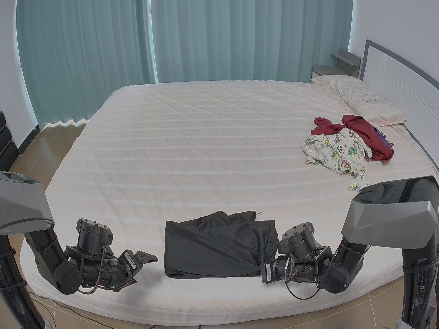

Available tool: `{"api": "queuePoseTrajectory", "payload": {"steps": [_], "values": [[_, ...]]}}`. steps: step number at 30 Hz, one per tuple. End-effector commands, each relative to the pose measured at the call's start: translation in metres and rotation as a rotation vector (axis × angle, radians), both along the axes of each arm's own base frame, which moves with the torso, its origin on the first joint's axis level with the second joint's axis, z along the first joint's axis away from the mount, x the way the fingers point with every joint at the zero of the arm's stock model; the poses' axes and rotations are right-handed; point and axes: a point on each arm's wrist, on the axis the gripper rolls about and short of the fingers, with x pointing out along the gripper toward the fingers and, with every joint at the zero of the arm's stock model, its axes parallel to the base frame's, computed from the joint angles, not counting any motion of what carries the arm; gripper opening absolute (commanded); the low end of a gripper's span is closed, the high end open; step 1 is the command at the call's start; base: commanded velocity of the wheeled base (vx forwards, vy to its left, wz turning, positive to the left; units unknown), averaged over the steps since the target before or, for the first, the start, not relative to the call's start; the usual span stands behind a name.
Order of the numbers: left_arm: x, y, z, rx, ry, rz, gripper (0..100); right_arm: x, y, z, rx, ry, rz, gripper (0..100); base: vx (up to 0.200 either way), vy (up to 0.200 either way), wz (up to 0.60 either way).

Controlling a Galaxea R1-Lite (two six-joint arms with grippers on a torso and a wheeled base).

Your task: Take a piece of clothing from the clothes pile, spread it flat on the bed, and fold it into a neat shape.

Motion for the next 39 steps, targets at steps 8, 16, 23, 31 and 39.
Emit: {"api": "queuePoseTrajectory", "payload": {"steps": [8, 16, 23, 31, 39], "values": [[0.000, 0.000, 0.000, 0.001, 0.001, 0.001, 100, 0.002, 0.001, 0.002, -0.014, -0.002, 0.001, 100, 0.000, 0.000, 0.00], [0.000, 0.000, 0.000, -0.001, 0.001, 0.000, 100, 0.038, -0.008, 0.025, 0.084, -0.120, -0.089, 100, 0.000, 0.000, 0.00], [0.000, 0.000, 0.000, 0.001, 0.001, 0.001, 100, 0.090, -0.009, 0.020, 0.199, -0.076, -0.255, 100, 0.000, 0.000, 0.00], [0.000, 0.000, 0.000, 0.001, 0.001, 0.001, 100, 0.107, -0.005, 0.012, 0.238, 0.006, -0.312, 100, 0.000, 0.000, 0.00], [0.000, 0.000, 0.000, 0.001, 0.001, -0.001, 100, 0.108, -0.014, 0.011, 0.228, 0.023, -0.338, 100, 0.000, 0.000, 0.00]]}}
